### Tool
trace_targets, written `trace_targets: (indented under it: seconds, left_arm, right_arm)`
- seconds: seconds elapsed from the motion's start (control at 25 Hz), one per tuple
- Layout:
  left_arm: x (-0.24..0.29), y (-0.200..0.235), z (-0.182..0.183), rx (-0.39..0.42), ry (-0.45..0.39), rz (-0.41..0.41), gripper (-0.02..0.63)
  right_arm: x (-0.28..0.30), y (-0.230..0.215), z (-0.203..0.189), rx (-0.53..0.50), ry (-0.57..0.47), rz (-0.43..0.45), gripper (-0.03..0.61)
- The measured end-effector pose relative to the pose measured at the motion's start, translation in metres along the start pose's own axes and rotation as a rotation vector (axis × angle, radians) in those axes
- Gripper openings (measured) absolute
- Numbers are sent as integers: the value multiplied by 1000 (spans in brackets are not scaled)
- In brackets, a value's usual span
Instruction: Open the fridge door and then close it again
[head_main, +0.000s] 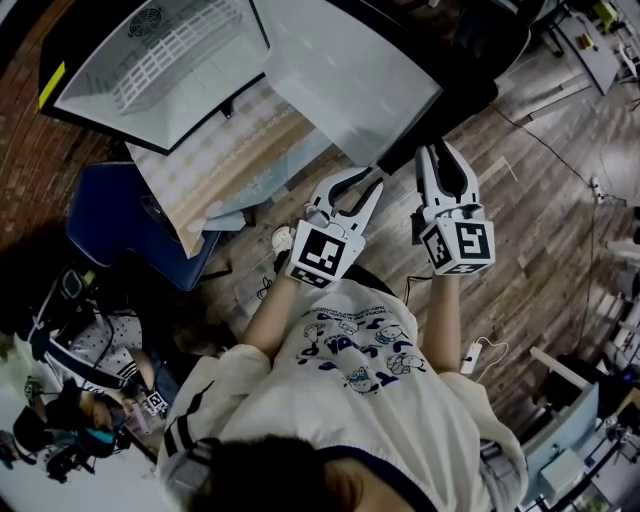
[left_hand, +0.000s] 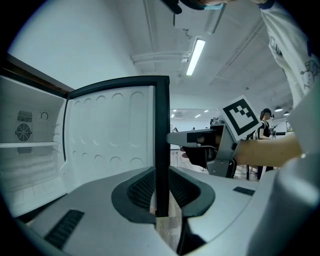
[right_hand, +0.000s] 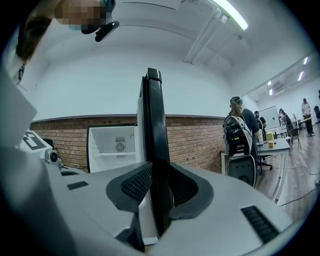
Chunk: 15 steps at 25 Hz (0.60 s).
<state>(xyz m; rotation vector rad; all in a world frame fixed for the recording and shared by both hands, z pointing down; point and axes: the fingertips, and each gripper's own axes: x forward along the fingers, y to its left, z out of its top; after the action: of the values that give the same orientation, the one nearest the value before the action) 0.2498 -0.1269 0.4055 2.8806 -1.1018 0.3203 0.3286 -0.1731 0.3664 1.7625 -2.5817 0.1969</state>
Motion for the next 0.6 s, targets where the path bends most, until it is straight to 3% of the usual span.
trace_targets:
  seconds: [0.6]
  left_arm:
    - [-7,5,-1,-16,-2,25,87]
  right_arm:
    - [7,-18,2,-37,8,16,104]
